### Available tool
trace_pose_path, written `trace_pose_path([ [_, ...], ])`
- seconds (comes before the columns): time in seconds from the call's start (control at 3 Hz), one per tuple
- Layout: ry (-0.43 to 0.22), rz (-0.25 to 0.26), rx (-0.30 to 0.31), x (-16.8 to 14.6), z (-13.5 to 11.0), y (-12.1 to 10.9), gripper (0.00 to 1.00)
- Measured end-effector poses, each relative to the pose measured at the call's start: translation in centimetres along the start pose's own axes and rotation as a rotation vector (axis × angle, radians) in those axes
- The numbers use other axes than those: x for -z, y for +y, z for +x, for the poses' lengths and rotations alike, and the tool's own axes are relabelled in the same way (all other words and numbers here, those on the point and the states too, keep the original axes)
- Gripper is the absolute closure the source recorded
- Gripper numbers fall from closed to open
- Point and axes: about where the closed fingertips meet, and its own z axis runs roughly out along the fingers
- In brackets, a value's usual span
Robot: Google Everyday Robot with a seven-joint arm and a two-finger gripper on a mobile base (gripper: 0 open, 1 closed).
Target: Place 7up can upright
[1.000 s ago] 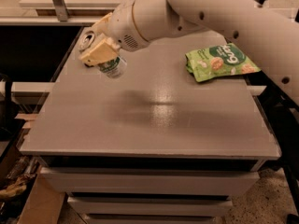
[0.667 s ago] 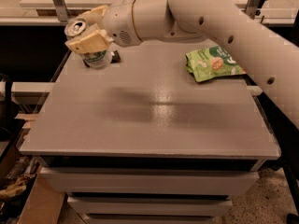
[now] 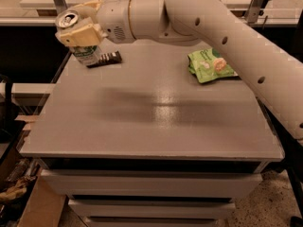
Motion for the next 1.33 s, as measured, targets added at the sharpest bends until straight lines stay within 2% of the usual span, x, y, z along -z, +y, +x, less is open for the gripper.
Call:
trace_pose_path([
  [0.33, 0.024, -0.022, -0.044, -0.6, 0.8, 0.5, 1.0],
  [1.0, 0.081, -0.077, -0.191, -1.7, 5.3, 2.3, 1.0],
  [1.33, 0.083, -0.085, -0.246, -2.2, 7.3, 2.8, 1.0],
])
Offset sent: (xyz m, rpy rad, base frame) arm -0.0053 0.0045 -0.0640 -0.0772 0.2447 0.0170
